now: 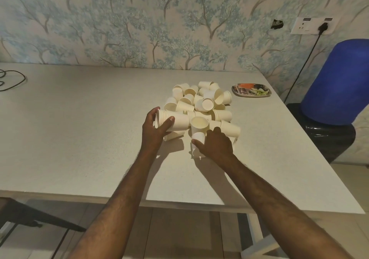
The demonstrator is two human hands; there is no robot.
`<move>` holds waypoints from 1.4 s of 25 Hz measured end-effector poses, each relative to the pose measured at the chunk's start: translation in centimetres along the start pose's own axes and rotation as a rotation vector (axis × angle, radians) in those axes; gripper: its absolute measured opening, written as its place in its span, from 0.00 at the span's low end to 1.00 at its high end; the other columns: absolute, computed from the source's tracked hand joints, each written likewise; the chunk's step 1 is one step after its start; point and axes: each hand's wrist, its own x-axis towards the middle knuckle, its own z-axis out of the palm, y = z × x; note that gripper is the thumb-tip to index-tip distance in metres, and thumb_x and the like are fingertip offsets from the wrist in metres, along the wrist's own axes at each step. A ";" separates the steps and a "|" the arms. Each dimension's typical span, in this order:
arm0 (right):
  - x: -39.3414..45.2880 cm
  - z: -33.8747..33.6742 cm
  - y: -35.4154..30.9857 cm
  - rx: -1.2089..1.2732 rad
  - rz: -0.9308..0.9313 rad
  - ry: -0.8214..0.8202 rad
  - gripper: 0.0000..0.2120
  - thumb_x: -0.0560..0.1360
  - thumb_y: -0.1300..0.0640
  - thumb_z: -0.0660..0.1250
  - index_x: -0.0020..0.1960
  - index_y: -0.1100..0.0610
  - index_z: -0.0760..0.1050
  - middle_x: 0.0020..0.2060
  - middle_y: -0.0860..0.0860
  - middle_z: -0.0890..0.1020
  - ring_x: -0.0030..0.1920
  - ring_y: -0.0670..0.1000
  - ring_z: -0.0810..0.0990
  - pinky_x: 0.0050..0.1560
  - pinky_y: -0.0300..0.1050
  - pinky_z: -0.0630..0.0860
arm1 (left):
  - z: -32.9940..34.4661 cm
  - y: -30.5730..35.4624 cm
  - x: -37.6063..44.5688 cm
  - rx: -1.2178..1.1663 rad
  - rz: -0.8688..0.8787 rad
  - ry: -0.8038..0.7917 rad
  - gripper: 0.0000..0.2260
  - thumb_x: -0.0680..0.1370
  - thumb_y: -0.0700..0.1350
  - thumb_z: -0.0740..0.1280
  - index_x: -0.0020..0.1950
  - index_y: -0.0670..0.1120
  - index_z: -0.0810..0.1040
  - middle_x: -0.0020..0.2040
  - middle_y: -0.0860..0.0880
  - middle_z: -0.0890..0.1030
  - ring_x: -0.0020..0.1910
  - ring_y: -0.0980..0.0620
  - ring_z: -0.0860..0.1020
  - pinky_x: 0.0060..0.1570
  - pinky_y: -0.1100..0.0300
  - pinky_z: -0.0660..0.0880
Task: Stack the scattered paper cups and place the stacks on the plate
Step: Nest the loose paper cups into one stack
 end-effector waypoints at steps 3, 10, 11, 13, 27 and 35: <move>-0.8 0.5 -0.5 0.053 -0.025 -0.064 0.31 0.75 0.34 0.65 0.65 0.58 0.70 0.59 0.56 0.76 0.57 0.58 0.80 0.53 0.50 0.77 | -0.3 -0.1 -0.1 0.028 0.008 0.016 0.27 0.75 0.49 0.77 0.72 0.54 0.71 0.66 0.49 0.74 0.62 0.48 0.77 0.44 0.59 0.84; -1.6 1.2 -0.9 0.095 -0.070 -0.104 0.31 0.76 0.37 0.64 0.72 0.54 0.67 0.64 0.54 0.78 0.63 0.57 0.78 0.59 0.51 0.76 | -0.7 -0.3 -0.2 0.029 0.007 0.020 0.29 0.74 0.51 0.77 0.73 0.52 0.71 0.67 0.48 0.74 0.63 0.47 0.77 0.48 0.54 0.85; -1.4 1.0 -0.8 0.131 -0.067 -0.094 0.30 0.76 0.36 0.64 0.70 0.54 0.69 0.63 0.54 0.78 0.62 0.57 0.79 0.57 0.49 0.76 | -0.7 -0.3 -0.2 0.016 0.007 0.024 0.28 0.74 0.50 0.77 0.73 0.52 0.72 0.67 0.47 0.74 0.63 0.48 0.77 0.46 0.56 0.84; -0.8 0.4 -0.7 0.270 -0.027 -0.089 0.30 0.77 0.36 0.64 0.71 0.54 0.69 0.61 0.55 0.77 0.60 0.57 0.78 0.54 0.48 0.74 | -0.8 -0.3 -0.2 -0.015 0.009 0.037 0.27 0.75 0.47 0.77 0.72 0.51 0.72 0.66 0.47 0.75 0.63 0.49 0.77 0.43 0.59 0.83; 0.3 -1.6 -2.2 1.941 0.428 -0.111 0.19 0.82 0.47 0.61 0.70 0.54 0.70 0.64 0.59 0.80 0.65 0.61 0.79 0.64 0.57 0.76 | 3.0 -0.2 -2.2 -0.138 -0.013 0.011 0.23 0.76 0.47 0.76 0.68 0.53 0.71 0.66 0.47 0.74 0.55 0.55 0.81 0.40 0.61 0.82; -0.4 -1.7 -4.1 1.947 0.343 -0.171 0.22 0.82 0.49 0.62 0.73 0.57 0.69 0.63 0.61 0.79 0.63 0.58 0.77 0.68 0.56 0.72 | 4.0 -0.1 -2.6 -0.112 -0.010 -0.026 0.24 0.72 0.57 0.76 0.64 0.57 0.72 0.64 0.49 0.77 0.59 0.51 0.81 0.50 0.49 0.84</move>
